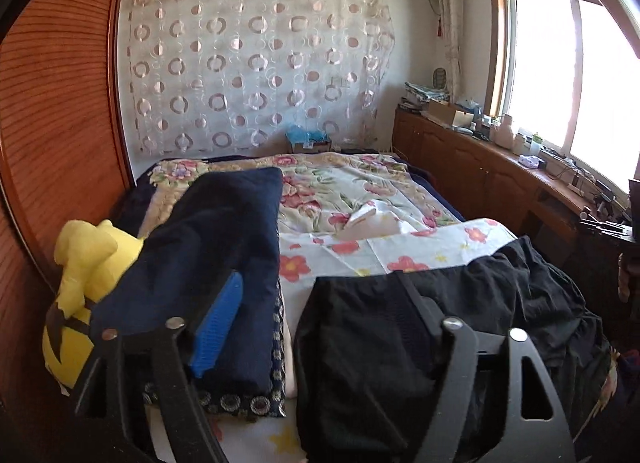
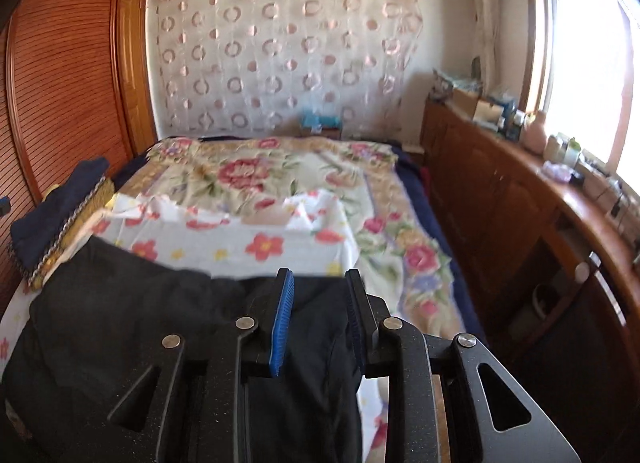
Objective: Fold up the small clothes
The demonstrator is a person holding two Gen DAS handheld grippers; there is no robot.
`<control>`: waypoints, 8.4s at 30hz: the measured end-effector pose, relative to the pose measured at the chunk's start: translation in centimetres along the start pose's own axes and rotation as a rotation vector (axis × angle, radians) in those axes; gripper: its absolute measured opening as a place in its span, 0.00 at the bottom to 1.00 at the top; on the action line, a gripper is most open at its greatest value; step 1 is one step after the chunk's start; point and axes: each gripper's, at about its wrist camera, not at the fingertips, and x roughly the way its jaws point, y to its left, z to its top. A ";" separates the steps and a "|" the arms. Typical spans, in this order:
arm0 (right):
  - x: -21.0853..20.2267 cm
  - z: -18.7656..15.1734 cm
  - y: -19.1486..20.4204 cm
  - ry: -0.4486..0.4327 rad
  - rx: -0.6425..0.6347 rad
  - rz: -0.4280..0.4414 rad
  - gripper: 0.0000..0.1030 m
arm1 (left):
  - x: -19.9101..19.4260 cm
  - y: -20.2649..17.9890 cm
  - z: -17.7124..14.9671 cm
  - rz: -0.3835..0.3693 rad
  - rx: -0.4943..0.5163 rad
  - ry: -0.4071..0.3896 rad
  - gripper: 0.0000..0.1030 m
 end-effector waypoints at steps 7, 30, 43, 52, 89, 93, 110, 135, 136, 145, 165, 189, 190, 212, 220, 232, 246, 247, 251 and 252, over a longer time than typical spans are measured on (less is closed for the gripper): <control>-2.3 -5.6 -2.5 0.082 0.073 0.087 0.33 | 0.0 -1.9 -5.3 -0.011 -0.020 0.097 0.77; -1.3 -4.4 -6.0 0.200 0.108 0.116 0.36 | 0.9 -1.3 -10.9 -0.049 -0.065 0.261 0.50; -0.1 -3.9 -6.2 0.208 0.120 0.125 0.44 | 2.8 -1.0 -10.3 -0.060 -0.065 0.311 0.39; 0.7 -5.2 -4.2 0.177 0.048 0.072 0.04 | 0.9 -1.7 -9.8 -0.053 -0.020 0.235 0.09; -4.2 -3.9 -4.3 0.040 0.022 0.085 0.03 | 0.4 -5.2 -11.6 -0.043 0.071 0.336 0.15; -4.0 -3.9 -4.4 0.047 0.024 0.086 0.03 | 1.1 -4.2 -11.1 -0.047 0.014 0.340 0.21; -5.6 -3.3 -4.7 -0.001 0.024 0.104 0.03 | -1.9 -3.9 -8.9 -0.076 -0.061 0.164 0.02; -15.3 -7.9 -4.5 0.085 -0.060 0.097 0.03 | -10.6 -6.0 -15.3 -0.086 -0.048 0.212 0.05; -14.8 -8.2 -4.4 0.102 -0.062 0.089 0.03 | -10.8 -6.4 -15.7 -0.079 -0.042 0.221 0.07; -15.4 -7.1 -2.8 0.111 -0.129 0.071 0.07 | -11.4 -7.4 -15.8 -0.062 0.011 0.219 0.27; -14.3 -6.9 1.8 0.012 -0.117 0.183 0.28 | -12.1 -5.6 -15.8 0.013 -0.006 0.192 0.74; -5.7 -12.1 9.0 0.026 -0.153 0.206 0.51 | -8.9 -3.5 -18.3 0.028 -0.097 0.263 0.74; -5.8 -12.2 9.1 0.018 -0.142 0.210 0.52 | -8.9 -3.5 -18.3 0.027 -0.096 0.263 0.74; -7.1 -11.2 7.4 0.099 -0.103 0.221 0.55 | -10.4 -11.0 -8.4 -0.237 0.072 0.082 0.08; -10.8 -9.9 4.4 0.055 -0.095 0.157 0.55 | -8.5 -17.9 -3.0 -0.360 0.149 0.025 0.02; -13.8 -10.2 1.8 -0.004 -0.038 0.165 0.55 | -7.2 -21.1 -1.3 -0.336 0.217 0.029 0.01; -8.0 -6.0 11.3 0.043 -0.135 0.451 0.55 | -5.6 -10.7 -4.8 -0.143 0.068 0.084 0.71; -7.5 -5.6 12.2 0.052 -0.147 0.470 0.55 | -5.7 -10.1 -5.1 -0.137 0.054 0.081 0.75; -4.9 -4.9 15.4 0.112 -0.196 0.535 0.55 | -5.8 -8.2 -6.1 -0.117 0.016 0.083 0.75; -4.2 -4.9 16.1 0.136 -0.206 0.546 0.55 | -5.8 -7.9 -6.3 -0.114 0.010 0.084 0.75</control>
